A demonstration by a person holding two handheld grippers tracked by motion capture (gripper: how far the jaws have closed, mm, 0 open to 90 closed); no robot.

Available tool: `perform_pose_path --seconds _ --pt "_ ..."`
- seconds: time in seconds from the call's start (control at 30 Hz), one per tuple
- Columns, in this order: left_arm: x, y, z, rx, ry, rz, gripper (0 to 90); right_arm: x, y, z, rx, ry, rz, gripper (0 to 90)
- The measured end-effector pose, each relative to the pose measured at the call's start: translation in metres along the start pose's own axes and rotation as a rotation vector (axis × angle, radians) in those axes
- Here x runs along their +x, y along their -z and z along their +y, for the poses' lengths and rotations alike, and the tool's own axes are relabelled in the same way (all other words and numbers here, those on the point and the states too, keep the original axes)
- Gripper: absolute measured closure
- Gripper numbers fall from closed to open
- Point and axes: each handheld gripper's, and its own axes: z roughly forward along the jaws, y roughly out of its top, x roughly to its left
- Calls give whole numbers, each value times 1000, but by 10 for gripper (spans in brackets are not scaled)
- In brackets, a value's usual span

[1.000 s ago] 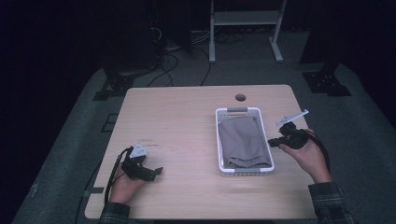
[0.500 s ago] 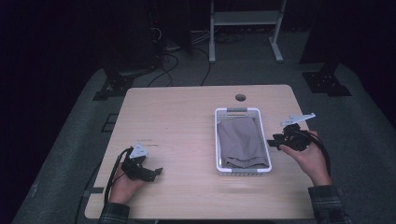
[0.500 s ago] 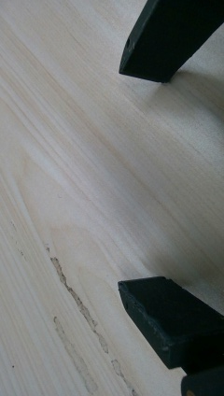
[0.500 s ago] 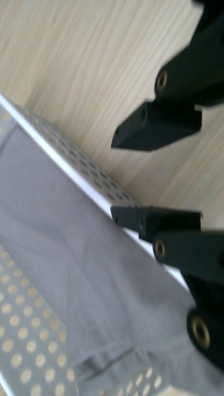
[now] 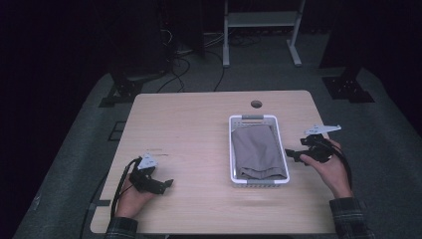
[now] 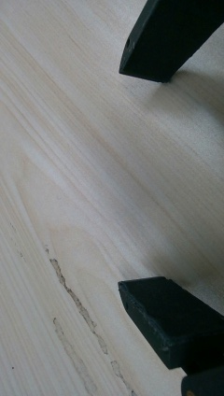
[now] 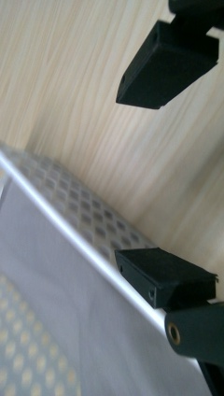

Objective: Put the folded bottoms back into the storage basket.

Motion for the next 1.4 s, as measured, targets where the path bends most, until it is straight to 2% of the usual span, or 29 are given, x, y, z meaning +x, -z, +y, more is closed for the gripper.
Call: perform_pose_path --seconds 0.07,0.13,0.2,0.23,0.33,0.63,0.83,0.93,1.07,1.4 --pt "0 0 0 0 0 0 0 -2 -1 -1 8 6 -12 184" --pt "0 0 0 0 -4 -2 0 -8 -4 -5 10 -18 -37 165" --pt "0 0 0 0 -3 -2 0 -9 -5 -6 14 -22 -40 156" --pt "0 0 0 0 -4 -1 0 -12 -8 -9 16 -30 -68 142" --pt "0 0 0 0 -4 -2 0 -16 -15 -14 32 -48 -96 132" --pt "0 0 0 0 -5 -2 0 -21 -30 -24 83 -53 -153 133" --pt "0 0 0 0 -5 -2 0 -23 -36 -30 87 -62 -165 129" --pt "0 0 0 0 -5 -2 0 -28 -38 -34 55 -101 -137 127" --pt "0 0 0 0 -5 -2 0 -32 -40 -39 -3 -103 -143 113" --pt "0 0 0 0 -3 -3 0 -32 -40 -39 -1 -101 -141 110"
